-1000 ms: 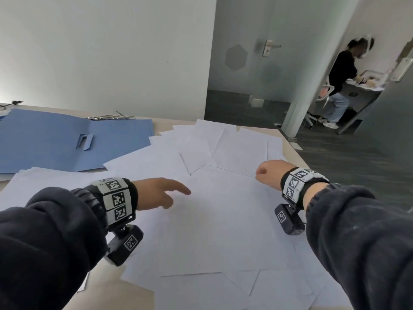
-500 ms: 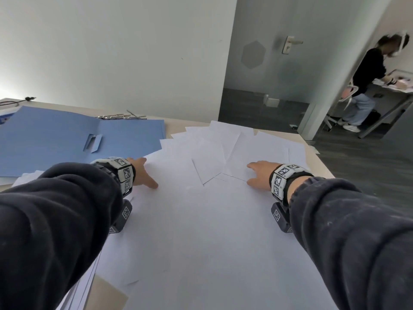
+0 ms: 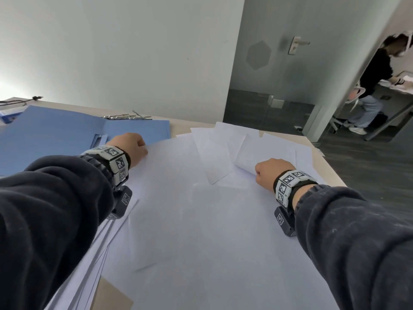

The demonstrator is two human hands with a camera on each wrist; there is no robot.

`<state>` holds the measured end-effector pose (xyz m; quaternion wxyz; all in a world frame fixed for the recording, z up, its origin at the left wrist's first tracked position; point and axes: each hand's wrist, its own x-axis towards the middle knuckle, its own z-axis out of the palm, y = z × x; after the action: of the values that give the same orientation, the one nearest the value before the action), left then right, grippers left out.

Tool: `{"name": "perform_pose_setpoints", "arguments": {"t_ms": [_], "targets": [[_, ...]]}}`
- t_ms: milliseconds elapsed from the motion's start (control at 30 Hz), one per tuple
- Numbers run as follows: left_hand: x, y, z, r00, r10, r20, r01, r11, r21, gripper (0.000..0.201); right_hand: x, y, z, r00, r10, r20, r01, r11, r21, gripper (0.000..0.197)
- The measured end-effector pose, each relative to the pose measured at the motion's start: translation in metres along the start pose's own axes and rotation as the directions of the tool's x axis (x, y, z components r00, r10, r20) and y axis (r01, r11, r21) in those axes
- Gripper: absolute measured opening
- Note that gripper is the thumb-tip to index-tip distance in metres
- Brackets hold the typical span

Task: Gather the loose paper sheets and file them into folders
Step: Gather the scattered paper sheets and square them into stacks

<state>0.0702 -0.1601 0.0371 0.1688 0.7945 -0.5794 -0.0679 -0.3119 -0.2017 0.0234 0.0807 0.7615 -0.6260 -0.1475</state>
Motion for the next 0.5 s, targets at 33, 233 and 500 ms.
{"name": "perform_pose_setpoints", "arguments": {"t_ms": [33,233,500], "targets": [[0.0,-0.002,-0.008,0.999,-0.019,-0.036,0.018,0.999,-0.026,0.005,-0.003,0.003,-0.001,0.999,0.027,-0.031,-0.026,0.999,0.033,0.024],[-0.014,-0.011,-0.064,0.953,-0.159,-0.259,0.083,0.956,-0.282,0.018,-0.039,0.028,-0.011,0.963,0.216,-0.163,-0.164,0.945,0.283,0.021],[-0.092,0.016,-0.069,0.952,-0.302,0.043,0.189,0.472,-0.861,0.024,-0.114,0.054,-0.026,0.84,0.45,-0.303,-0.245,0.813,0.528,0.026]]}}
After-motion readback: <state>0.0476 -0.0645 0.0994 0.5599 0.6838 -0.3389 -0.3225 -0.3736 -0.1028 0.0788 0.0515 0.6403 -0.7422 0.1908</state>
